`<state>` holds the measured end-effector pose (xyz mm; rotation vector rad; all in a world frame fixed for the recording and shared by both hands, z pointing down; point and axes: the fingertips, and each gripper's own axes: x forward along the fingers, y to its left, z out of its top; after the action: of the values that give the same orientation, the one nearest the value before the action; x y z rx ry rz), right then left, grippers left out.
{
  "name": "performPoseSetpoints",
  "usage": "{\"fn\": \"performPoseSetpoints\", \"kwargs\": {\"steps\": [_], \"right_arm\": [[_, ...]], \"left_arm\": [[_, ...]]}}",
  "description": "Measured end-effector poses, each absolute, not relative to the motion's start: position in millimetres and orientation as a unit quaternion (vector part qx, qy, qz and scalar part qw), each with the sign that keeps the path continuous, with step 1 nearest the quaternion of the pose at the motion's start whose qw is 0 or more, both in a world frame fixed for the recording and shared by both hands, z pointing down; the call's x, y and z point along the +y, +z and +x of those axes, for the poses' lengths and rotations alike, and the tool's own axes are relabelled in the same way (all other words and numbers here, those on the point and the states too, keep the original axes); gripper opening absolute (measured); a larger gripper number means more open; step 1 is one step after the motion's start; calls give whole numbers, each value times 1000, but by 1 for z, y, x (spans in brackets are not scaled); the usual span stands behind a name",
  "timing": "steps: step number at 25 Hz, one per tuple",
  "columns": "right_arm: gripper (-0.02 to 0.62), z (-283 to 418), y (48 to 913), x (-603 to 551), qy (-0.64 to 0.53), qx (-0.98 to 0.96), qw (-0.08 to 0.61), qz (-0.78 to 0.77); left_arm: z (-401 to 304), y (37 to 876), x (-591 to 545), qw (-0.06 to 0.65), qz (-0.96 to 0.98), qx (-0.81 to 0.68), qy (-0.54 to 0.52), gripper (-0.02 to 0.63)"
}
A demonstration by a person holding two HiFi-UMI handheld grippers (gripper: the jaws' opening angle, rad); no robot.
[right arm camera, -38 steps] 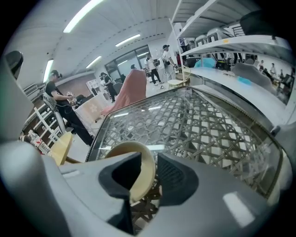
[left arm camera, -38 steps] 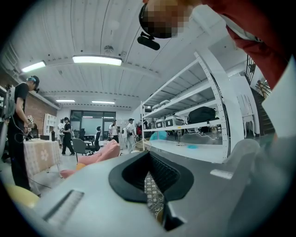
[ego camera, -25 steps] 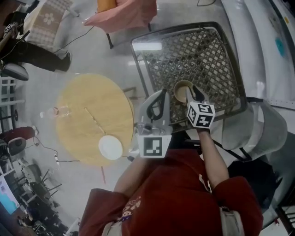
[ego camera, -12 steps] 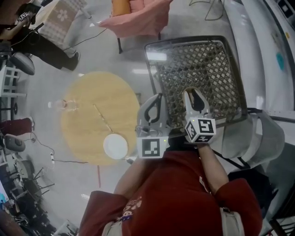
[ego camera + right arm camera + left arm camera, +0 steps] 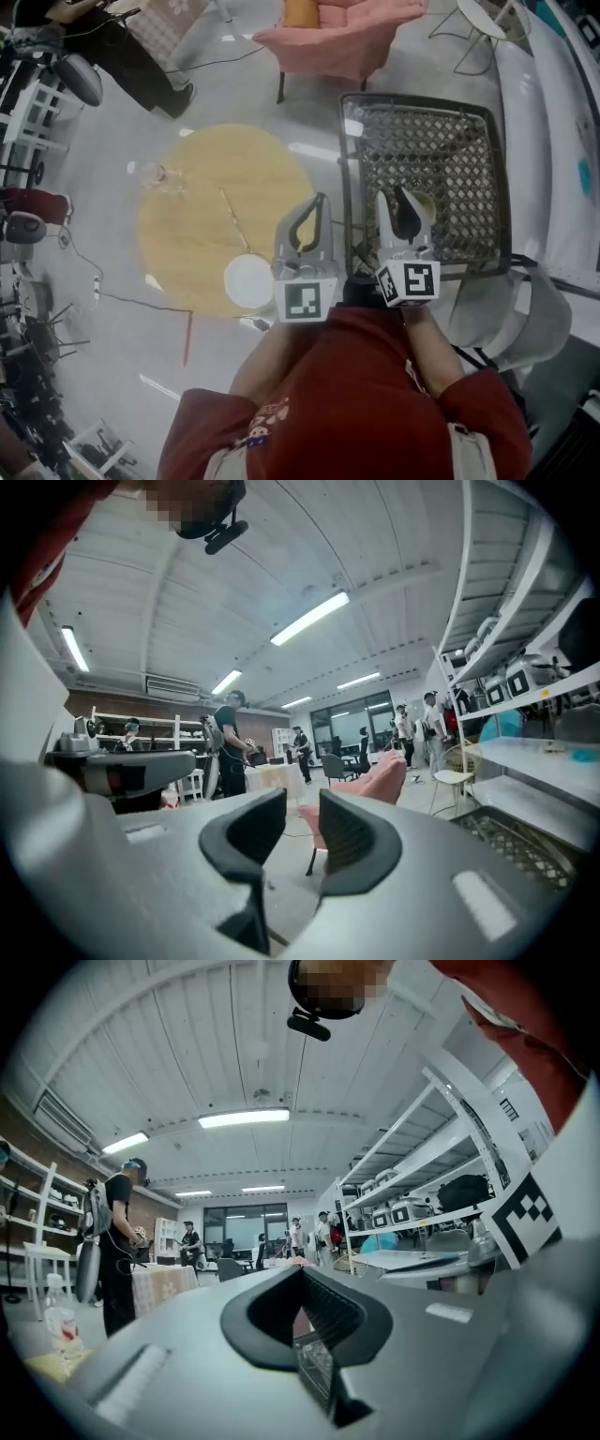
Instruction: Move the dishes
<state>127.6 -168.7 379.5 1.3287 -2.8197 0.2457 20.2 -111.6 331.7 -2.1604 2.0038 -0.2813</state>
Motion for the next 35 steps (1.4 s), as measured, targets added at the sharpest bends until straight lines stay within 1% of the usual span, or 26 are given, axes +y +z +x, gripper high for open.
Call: {"fn": "performPoseSetpoints", "kwargs": {"steps": [5, 8, 10, 12, 18, 22, 24, 27, 30, 35], "right_arm": [[95, 86, 378, -150, 80, -922, 8, 378], [95, 59, 379, -138, 80, -935, 11, 346], [95, 40, 380, -129, 80, -942, 15, 324], [95, 21, 381, -119, 78, -950, 19, 303], [95, -32, 386, -83, 76, -969, 34, 233], [95, -66, 389, -51, 73, -979, 44, 183], [95, -80, 392, -38, 73, -983, 50, 161], [95, -97, 397, -24, 74, -987, 60, 132], [95, -112, 403, -12, 76, -989, 72, 108], [95, -129, 413, 9, 74, -989, 92, 86]], "left_arm": [[-21, 329, -82, 82, -683, 722, -74, 6], [-47, 334, -60, 57, -651, 755, -56, 6], [-64, 334, -46, 69, -635, 766, -66, 6], [-80, 337, -31, 60, -616, 784, -57, 6], [-114, 344, 12, 77, -580, 802, -125, 6], [-140, 348, 44, 62, -542, 830, -115, 6], [-151, 350, 58, 51, -523, 844, -106, 6], [-164, 353, 75, 51, -504, 853, -129, 6], [-174, 361, 91, 40, -483, 866, -125, 6], [-187, 382, 115, 3, -462, 879, -122, 6]]}}
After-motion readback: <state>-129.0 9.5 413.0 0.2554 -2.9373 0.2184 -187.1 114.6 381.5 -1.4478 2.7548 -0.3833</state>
